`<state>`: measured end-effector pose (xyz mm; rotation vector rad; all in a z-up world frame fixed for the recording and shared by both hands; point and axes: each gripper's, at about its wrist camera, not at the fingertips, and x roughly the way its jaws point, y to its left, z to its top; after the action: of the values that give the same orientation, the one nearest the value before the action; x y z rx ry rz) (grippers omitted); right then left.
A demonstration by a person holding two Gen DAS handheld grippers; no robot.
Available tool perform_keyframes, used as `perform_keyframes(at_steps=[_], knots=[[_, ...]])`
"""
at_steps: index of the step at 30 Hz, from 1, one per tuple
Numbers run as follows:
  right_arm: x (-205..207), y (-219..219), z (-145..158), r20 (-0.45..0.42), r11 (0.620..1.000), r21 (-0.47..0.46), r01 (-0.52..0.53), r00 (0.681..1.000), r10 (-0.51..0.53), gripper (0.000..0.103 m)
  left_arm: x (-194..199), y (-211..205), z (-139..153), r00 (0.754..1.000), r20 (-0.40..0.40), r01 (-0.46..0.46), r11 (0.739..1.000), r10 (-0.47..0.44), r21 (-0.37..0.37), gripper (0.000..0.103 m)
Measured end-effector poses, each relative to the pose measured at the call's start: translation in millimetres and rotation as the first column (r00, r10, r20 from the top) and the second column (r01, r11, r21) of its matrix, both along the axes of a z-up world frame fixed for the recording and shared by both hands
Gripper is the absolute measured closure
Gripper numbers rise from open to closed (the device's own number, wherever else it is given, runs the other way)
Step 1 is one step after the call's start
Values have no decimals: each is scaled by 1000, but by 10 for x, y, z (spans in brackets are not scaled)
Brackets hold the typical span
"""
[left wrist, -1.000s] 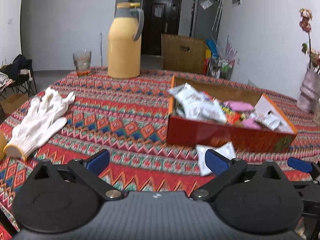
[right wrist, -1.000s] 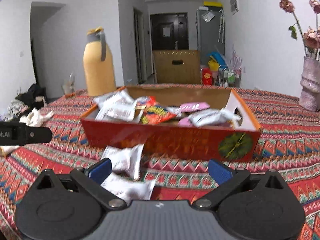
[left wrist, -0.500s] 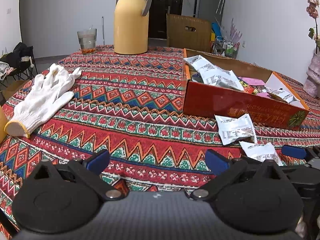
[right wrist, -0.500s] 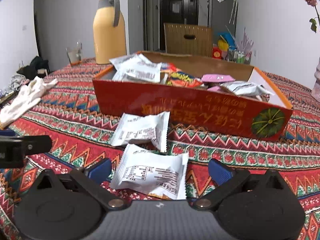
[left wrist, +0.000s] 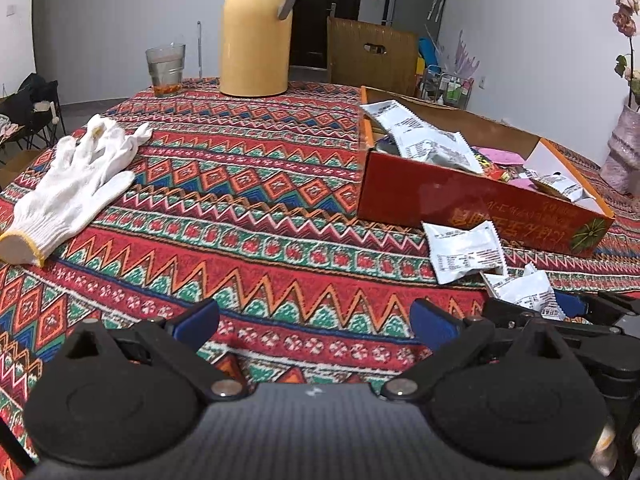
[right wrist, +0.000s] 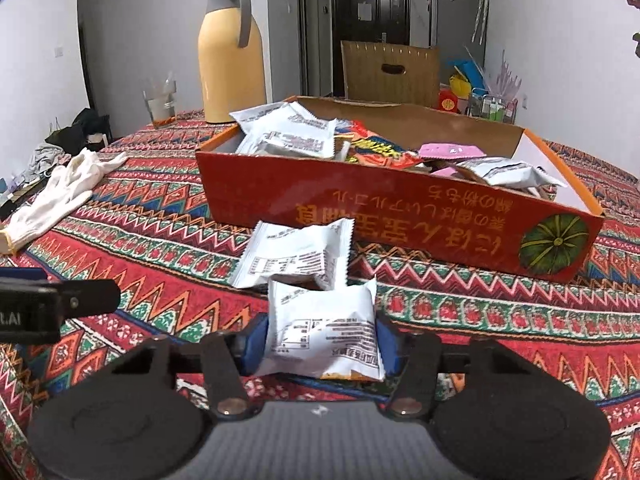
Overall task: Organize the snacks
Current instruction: 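Grasp a white packet with the right tool, then grasp the last white packet with the left tool while the right holds its packet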
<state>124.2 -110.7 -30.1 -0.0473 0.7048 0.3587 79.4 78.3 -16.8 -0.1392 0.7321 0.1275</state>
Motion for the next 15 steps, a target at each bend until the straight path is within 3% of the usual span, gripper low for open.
perform_keyframes(at_steps=[6,15], knots=[[-15,-250,103,55,1000,17,25,998,-26,51,147,-158,50,1000,-9,24,1000,-24,-7,0],[128,-857,122,98,986,37,160,982,-163,51,502,-585,68,997,-39,59,998,-60,-28,0]])
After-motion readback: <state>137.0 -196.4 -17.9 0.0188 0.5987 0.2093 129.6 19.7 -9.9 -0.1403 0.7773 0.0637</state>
